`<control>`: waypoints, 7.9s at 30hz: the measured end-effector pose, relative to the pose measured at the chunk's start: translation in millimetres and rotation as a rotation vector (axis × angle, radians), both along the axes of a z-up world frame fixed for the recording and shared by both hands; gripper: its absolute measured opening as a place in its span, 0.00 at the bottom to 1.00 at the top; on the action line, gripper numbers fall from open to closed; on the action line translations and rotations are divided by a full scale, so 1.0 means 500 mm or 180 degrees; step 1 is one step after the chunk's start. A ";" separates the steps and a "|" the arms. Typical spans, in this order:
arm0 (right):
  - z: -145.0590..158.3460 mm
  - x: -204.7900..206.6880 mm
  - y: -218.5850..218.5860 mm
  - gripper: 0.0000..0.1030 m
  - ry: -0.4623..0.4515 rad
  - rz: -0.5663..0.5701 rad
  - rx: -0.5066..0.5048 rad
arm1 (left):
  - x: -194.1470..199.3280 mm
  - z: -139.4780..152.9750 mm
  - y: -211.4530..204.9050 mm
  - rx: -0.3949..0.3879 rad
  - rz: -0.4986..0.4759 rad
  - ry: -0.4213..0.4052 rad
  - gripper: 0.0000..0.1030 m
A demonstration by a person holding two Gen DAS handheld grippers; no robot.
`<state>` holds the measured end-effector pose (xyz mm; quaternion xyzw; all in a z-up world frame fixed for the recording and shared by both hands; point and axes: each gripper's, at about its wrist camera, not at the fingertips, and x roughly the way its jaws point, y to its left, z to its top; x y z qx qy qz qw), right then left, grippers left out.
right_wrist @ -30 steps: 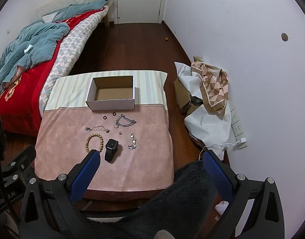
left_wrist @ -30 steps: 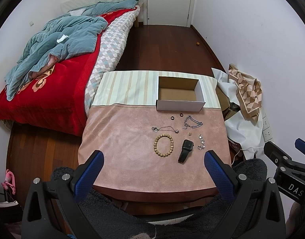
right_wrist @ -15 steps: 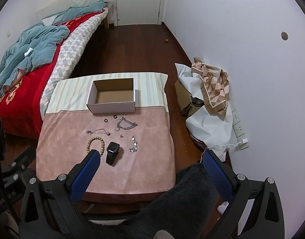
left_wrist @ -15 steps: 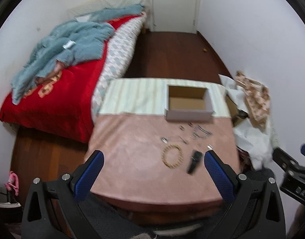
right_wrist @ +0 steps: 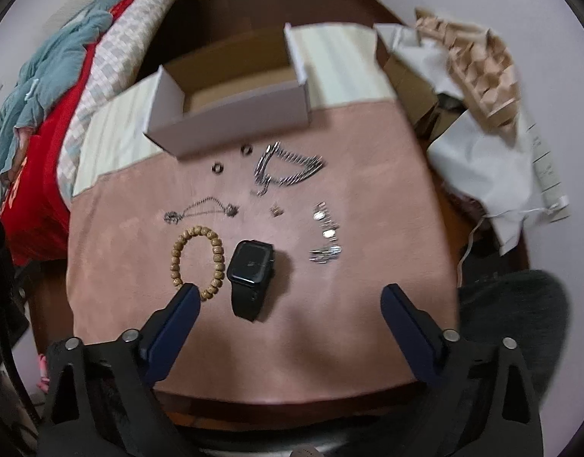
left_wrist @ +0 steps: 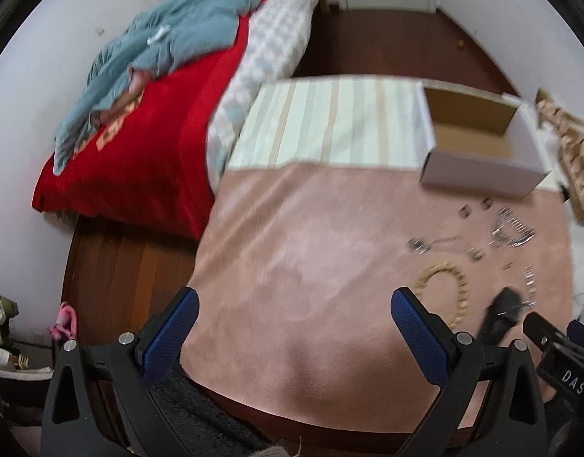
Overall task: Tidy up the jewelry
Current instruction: 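Grasp the black smartwatch with the right gripper, then grasp the wooden bead bracelet with the left gripper while the right gripper holds the watch, then carry the bracelet and watch into the white box and open both grippers, then withdraw both tools from the box back over the table, then grasp the silver chain bracelet with the right gripper while the left gripper grasps the necklace, then lift both held pieces into the white box and open both grippers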
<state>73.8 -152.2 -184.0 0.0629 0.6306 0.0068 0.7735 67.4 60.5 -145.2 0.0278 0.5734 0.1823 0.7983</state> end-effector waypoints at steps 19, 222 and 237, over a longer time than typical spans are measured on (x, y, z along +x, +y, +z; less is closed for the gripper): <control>-0.114 0.063 0.027 0.36 0.0207 0.0107 0.0125 | 0.064 -0.168 -0.045 -0.0548 -0.0249 0.0436 0.99; -0.147 0.161 -0.207 0.10 -0.0541 -0.0394 -0.0117 | 0.149 -0.175 -0.284 -0.0794 -0.1230 -0.0016 0.10; 0.023 0.150 -0.146 0.10 -0.0942 -0.0120 0.0273 | 0.151 0.006 -0.208 -0.1170 -0.1112 -0.0442 0.10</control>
